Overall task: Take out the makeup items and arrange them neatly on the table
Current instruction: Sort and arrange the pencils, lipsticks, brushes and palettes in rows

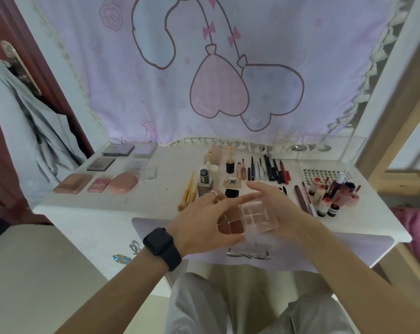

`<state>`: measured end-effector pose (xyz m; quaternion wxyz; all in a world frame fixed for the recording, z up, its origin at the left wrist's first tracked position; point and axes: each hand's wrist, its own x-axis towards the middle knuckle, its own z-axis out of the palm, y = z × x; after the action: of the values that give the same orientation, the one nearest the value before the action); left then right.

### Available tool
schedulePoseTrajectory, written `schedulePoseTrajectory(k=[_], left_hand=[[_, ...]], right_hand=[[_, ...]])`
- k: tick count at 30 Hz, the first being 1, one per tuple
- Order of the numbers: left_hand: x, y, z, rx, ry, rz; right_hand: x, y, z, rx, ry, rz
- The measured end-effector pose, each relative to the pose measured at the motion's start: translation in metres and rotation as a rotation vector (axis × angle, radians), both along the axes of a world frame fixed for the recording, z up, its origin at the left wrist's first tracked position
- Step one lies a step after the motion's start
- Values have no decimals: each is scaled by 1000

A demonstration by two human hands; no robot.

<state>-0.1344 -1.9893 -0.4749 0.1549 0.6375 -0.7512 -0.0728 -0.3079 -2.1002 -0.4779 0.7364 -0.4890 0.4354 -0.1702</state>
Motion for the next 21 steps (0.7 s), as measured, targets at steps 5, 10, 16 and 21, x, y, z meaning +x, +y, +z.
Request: schedulePoseTrajectory(k=[5, 10, 16, 21], left_hand=[[7, 18, -6, -80, -85, 67], [23, 42, -23, -132, 60, 243], [65, 53, -21, -239, 386, 602], [108, 18, -17, -210, 390, 792]], right_hand=[[24, 13, -5, 46, -51, -8], [37, 30, -19, -48, -45, -1], [26, 37, -47, -789, 181, -238], [25, 31, -70, -1160, 417, -278]])
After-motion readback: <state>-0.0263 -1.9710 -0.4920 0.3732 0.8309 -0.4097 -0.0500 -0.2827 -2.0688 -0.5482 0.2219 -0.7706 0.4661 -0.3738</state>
